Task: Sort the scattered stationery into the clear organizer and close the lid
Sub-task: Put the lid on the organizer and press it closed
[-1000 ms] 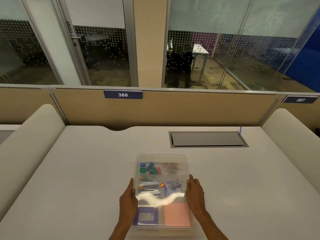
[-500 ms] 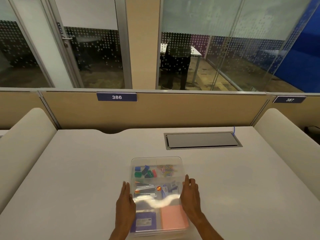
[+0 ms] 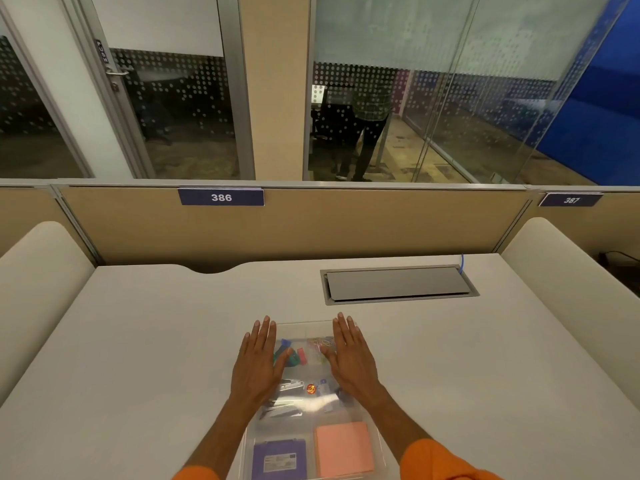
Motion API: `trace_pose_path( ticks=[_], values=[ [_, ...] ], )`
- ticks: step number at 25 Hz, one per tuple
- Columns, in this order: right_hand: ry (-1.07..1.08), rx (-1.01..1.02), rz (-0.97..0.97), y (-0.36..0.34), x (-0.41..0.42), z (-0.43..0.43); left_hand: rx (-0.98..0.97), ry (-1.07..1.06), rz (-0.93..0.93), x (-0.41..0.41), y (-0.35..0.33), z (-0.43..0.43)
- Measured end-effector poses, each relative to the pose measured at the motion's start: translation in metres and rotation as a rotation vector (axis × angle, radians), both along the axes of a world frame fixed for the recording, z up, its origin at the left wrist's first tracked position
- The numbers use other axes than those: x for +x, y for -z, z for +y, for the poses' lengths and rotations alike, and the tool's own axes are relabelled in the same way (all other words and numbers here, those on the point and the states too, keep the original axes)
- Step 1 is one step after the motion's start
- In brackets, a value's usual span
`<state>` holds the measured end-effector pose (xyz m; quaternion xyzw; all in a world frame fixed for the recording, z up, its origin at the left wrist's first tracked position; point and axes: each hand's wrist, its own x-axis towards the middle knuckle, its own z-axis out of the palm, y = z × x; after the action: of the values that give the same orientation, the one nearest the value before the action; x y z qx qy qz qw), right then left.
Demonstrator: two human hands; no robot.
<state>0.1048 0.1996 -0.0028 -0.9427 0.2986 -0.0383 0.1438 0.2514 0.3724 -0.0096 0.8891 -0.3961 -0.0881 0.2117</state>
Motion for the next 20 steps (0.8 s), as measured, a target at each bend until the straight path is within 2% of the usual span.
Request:
trace_pose_path(
  ticks=[9, 20],
  values=[
    [0.006, -0.066, -0.006, 0.012, -0.001, 0.001, 0.044, 0.025, -0.136, -0.007, 0.008, -0.002],
    [0.019, -0.090, -0.025, 0.018, -0.001, 0.001, 0.048, 0.035, -0.165, -0.009, 0.017, -0.005]
  ],
)
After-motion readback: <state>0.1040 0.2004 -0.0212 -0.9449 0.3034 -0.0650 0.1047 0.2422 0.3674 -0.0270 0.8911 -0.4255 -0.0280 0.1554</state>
